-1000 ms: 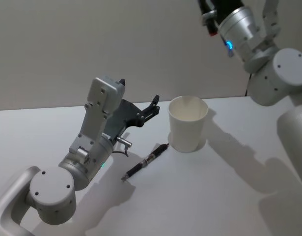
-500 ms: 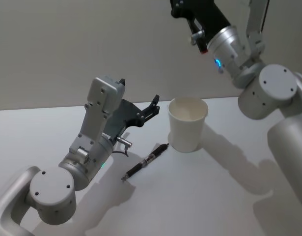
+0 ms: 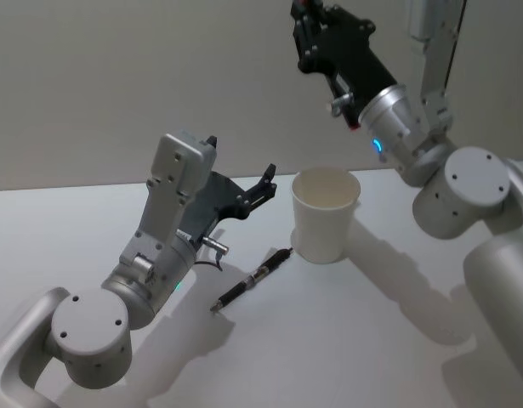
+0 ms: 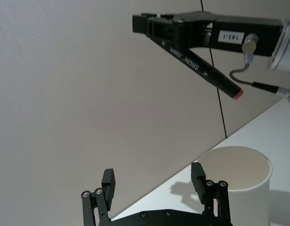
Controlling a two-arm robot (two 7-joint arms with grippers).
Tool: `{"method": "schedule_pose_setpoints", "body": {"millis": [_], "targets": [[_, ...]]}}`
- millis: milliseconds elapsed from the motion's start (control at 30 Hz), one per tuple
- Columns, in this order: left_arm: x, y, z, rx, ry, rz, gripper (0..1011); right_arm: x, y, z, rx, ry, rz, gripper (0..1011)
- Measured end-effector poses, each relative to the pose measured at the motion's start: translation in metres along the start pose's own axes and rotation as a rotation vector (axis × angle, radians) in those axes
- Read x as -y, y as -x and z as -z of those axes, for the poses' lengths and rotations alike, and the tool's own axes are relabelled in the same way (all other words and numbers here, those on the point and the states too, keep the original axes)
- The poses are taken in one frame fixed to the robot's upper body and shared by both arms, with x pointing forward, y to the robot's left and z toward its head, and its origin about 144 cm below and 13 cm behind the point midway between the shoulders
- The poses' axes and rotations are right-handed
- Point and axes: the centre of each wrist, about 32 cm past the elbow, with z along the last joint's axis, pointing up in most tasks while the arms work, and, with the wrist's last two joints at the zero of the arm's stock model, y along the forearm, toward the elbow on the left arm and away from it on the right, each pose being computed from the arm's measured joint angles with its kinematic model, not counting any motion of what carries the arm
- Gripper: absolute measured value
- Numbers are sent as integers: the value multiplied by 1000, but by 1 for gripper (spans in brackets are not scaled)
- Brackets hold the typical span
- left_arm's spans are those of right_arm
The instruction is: Place the pen into the pen holder.
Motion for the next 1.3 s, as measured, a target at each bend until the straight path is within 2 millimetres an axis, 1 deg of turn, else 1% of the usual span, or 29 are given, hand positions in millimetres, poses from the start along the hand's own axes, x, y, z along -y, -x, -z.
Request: {"method": "schedule_pose_setpoints", "body": {"millis": [600, 1300], "targets": [[0, 0, 0, 0, 0, 0, 1001, 15, 10, 30, -16, 81, 2, 168], [0, 0, 0, 0, 0, 0, 1001, 24, 18, 46, -29, 119, -12, 168]]}}
